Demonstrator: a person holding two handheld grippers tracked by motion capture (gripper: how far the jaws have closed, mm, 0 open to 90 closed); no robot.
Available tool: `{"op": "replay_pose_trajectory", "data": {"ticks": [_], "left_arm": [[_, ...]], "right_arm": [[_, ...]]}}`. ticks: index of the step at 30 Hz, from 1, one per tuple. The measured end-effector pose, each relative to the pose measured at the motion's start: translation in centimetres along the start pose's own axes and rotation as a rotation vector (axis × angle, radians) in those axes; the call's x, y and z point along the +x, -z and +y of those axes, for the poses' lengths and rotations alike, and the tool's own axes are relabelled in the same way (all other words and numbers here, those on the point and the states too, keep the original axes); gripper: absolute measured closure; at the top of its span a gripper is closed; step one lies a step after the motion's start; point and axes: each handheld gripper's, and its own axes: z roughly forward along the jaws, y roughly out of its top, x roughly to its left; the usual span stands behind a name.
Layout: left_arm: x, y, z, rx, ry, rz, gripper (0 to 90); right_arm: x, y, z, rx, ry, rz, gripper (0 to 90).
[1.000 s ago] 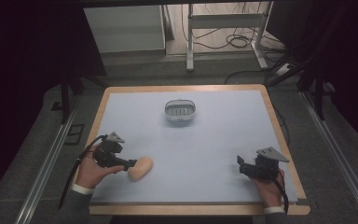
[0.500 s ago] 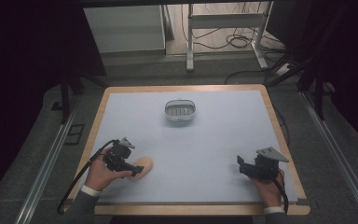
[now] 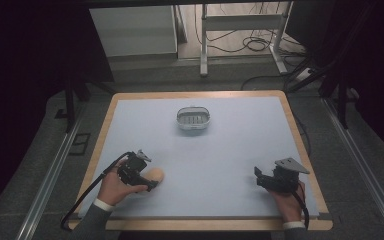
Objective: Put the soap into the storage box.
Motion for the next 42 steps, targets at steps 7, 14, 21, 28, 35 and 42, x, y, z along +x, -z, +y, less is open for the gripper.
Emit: {"op": "replay_pose_trajectory", "data": {"ticks": [7, 14, 21, 28, 35, 42], "left_arm": [[-0.6, -1.0, 0.0, 0.033, -0.020, 0.020, 18.7], [-0.7, -1.1, 0.0, 0.031, -0.019, 0.027, 26.3], [-0.7, -1.1, -0.1, 0.017, -0.029, 0.030, 32.3], [-0.2, -0.5, 0.0, 0.000, -0.023, 0.012, 32.4], [0.3, 0.4, 0.5, -0.018, -0.022, -0.012, 32.5], [0.4, 1.0, 1.4, -0.032, -0.035, -0.014, 32.4]], "right_arm": [[0.0, 0.0, 0.0, 0.002, 0.001, -0.001, 8.7], [0.0, 0.0, 0.0, -0.002, 0.000, -0.005, 8.7], [0.0, 0.0, 0.0, 0.000, -0.002, -0.006, 8.7], [0.0, 0.0, 0.0, -0.001, -0.004, -0.007, 8.7], [0.0, 0.0, 0.0, -0.002, -0.006, -0.009, 8.7], [0.0, 0.0, 0.0, -0.003, -0.006, -0.010, 8.7]]}}
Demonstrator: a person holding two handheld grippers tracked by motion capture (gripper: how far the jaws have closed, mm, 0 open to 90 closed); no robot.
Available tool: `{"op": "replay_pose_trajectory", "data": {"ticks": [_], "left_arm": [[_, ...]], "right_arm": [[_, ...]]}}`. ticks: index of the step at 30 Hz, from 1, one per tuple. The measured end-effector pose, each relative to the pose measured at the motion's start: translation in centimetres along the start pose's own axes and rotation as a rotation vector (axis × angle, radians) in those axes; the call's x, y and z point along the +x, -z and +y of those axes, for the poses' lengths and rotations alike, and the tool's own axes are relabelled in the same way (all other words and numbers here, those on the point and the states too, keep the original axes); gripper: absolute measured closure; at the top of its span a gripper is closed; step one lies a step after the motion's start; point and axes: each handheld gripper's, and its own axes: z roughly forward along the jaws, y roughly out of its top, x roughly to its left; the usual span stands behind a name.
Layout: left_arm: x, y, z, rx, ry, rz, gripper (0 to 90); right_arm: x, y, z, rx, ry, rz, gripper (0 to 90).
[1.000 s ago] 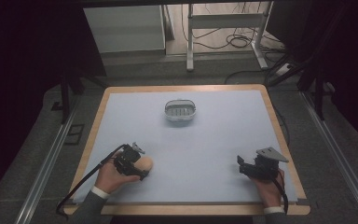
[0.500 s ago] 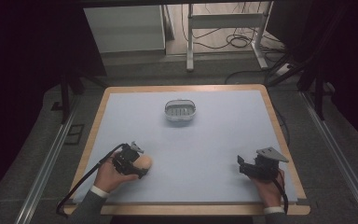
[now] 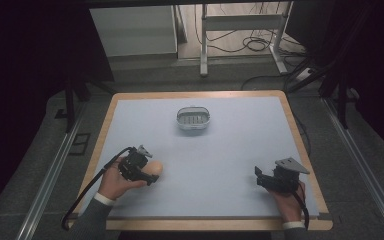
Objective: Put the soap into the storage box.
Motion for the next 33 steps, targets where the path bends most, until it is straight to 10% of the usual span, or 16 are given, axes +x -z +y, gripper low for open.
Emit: {"op": "replay_pose_trajectory", "data": {"ticks": [33], "left_arm": [[1.3, 1.3, 4.2, -0.036, -0.025, -0.032, 32.5]], "right_arm": [[0.0, -0.1, 0.0, 0.008, 0.000, -0.006, 8.7]]}}
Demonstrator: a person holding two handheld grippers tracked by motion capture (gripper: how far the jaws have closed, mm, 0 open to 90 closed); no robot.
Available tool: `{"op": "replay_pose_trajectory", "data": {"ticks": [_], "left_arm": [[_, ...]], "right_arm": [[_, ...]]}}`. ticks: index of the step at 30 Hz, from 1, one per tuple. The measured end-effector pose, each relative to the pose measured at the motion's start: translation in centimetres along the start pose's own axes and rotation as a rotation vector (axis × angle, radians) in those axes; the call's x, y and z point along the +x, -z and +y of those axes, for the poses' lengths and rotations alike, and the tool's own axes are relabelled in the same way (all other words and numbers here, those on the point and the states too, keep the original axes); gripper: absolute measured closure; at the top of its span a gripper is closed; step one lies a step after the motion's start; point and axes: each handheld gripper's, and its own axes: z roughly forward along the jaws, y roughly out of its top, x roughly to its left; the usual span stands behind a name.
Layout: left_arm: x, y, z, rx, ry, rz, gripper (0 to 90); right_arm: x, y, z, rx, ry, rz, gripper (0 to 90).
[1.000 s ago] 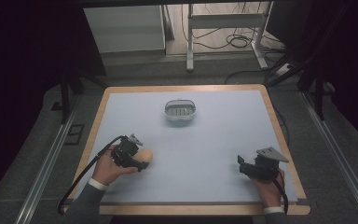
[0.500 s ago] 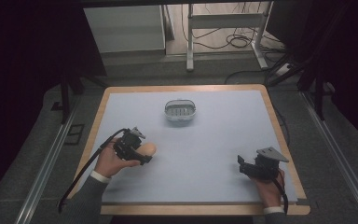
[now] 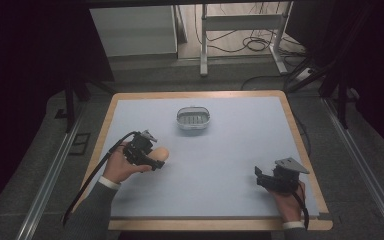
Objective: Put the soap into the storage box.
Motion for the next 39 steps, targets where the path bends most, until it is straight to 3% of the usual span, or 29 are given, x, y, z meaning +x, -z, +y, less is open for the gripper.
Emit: {"op": "replay_pose_trajectory", "data": {"ticks": [19, 39], "left_arm": [[1.0, 0.2, 1.5, -0.004, -0.002, 0.002, 32.5], [0.8, 0.0, 3.2, -0.010, -0.016, 0.002, 32.5]], "right_arm": [[0.0, -0.1, 0.0, 0.006, -0.002, -0.001, 8.7], [-0.1, -0.1, 0.0, 0.009, -0.006, 0.003, 8.6]]}}
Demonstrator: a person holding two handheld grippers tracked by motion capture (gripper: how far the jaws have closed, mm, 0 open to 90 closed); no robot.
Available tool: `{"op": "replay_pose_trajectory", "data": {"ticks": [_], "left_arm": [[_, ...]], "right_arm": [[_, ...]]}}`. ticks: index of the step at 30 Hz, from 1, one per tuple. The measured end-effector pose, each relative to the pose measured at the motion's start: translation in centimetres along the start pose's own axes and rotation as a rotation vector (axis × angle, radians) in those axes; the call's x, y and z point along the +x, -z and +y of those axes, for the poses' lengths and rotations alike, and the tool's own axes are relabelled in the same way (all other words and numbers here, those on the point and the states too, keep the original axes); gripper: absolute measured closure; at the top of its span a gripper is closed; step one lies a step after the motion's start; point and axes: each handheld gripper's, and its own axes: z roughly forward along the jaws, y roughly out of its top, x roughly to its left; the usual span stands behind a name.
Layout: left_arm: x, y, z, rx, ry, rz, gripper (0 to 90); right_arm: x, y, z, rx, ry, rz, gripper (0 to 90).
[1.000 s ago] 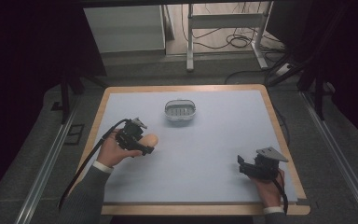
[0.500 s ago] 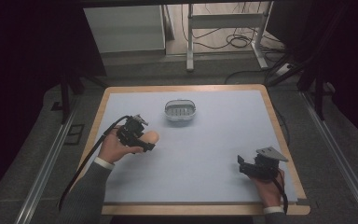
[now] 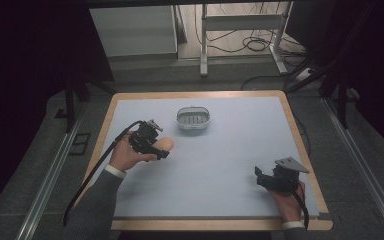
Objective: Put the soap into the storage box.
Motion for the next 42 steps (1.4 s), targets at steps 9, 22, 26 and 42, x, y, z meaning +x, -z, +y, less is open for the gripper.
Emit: {"op": "replay_pose_trajectory", "data": {"ticks": [9, 22, 26, 42], "left_arm": [[0.2, -0.1, 0.6, -0.004, -0.001, -0.002, 32.5], [0.3, 0.0, 1.4, -0.008, -0.013, 0.006, 32.5], [0.4, -0.1, 1.7, -0.009, -0.008, 0.006, 32.5], [0.7, -0.1, 3.0, -0.004, -0.021, 0.019, 32.5]], "right_arm": [[0.0, 0.0, 0.0, 0.001, 0.003, -0.002, 8.7], [0.0, 0.0, 0.0, 0.001, 0.003, -0.002, 8.7], [0.0, 0.0, 0.0, -0.001, 0.000, 0.000, 8.7], [0.1, 0.0, 0.0, -0.005, 0.005, -0.002, 8.7]]}}
